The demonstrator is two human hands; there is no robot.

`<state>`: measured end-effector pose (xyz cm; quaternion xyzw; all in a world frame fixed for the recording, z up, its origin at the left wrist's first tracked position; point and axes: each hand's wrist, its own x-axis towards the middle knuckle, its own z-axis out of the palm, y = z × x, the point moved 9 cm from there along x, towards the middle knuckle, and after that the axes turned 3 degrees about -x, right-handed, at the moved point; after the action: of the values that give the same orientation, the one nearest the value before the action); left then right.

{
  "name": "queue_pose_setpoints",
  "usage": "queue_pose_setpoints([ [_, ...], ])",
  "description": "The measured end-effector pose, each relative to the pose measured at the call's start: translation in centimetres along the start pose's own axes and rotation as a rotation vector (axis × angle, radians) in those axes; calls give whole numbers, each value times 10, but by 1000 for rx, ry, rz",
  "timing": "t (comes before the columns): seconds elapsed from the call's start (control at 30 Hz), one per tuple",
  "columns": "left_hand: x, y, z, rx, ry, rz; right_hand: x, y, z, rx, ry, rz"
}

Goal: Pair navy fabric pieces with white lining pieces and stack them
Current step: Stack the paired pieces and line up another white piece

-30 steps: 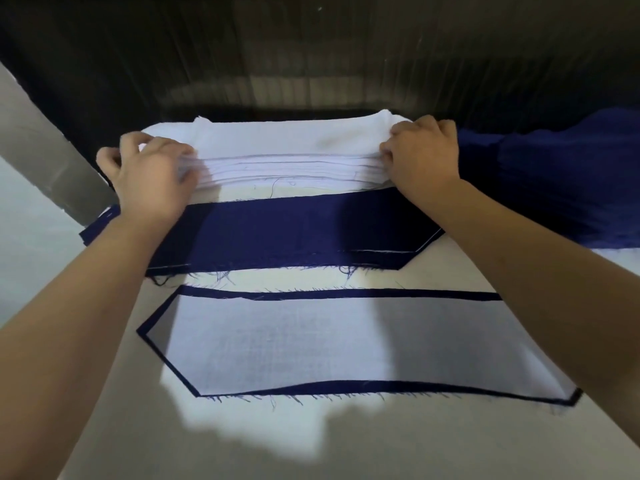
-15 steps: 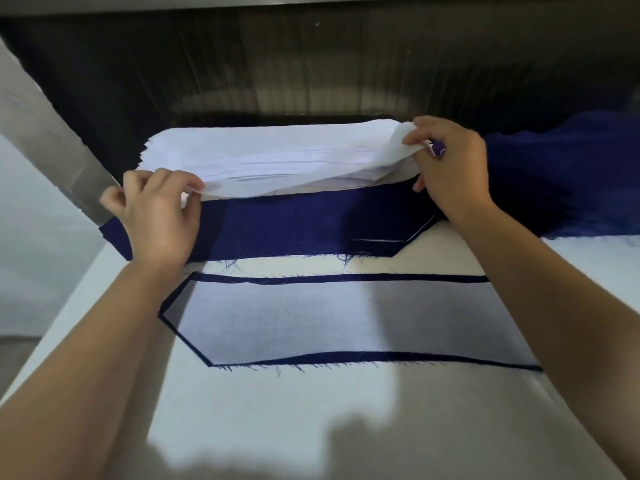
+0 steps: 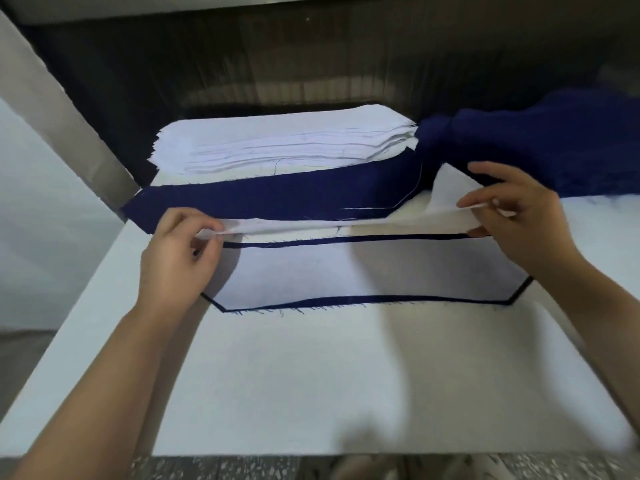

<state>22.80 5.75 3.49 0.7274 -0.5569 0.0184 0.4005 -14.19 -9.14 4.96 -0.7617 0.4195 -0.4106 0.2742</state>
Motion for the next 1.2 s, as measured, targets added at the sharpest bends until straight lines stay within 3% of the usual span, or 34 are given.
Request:
queue_pose_setpoints([
  [0.2, -20, 7, 3, -159, -124, 33, -24, 10, -11, -57, -49, 14],
  [0.43, -32, 12, 0, -324, -185, 77, -33, 5, 5, -100, -275, -20],
  [0.7, -31, -5, 4, -232, -141, -56, -33, 31, -8, -97, 4, 106],
  [0.97, -33, -14, -6, -306, -36, -166, -33, 21, -7, -147, -23, 50],
  [1.2, -32, -15, -6, -255, -52, -163, -33, 12, 3, -232, -104, -24],
])
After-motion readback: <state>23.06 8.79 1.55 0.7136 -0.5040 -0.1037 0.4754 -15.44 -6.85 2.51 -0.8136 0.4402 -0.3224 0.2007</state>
